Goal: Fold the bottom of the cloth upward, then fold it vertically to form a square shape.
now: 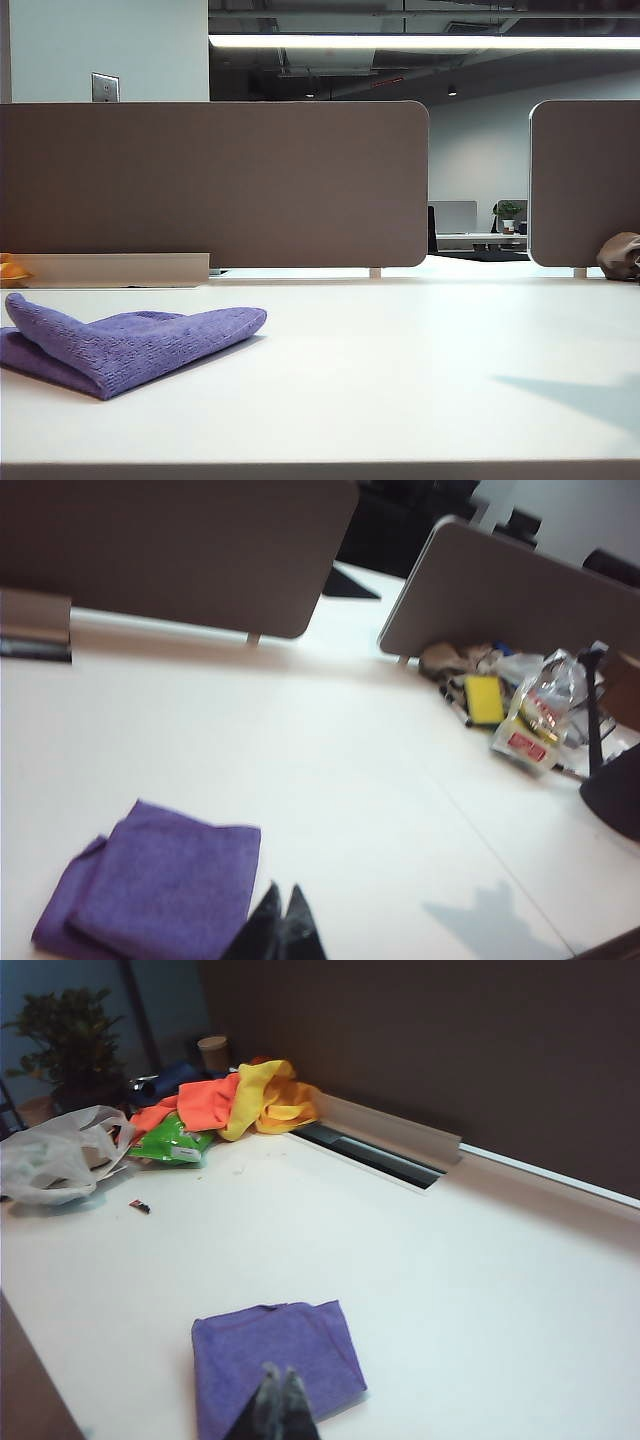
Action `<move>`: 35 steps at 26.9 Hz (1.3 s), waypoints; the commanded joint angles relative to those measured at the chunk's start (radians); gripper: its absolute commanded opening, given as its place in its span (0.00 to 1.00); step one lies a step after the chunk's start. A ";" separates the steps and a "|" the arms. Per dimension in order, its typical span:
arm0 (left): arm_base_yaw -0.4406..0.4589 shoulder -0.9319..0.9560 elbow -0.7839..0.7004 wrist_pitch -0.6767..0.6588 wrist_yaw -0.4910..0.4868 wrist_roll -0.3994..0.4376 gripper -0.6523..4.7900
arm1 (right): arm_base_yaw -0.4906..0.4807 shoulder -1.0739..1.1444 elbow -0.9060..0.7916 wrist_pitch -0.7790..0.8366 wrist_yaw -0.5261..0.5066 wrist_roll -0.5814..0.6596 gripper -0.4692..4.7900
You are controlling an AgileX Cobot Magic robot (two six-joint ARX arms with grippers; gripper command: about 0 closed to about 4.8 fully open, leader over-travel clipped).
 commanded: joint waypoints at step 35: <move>0.001 -0.001 -0.525 0.431 -0.208 -0.034 0.11 | -0.002 -0.204 -0.738 0.501 0.092 0.034 0.08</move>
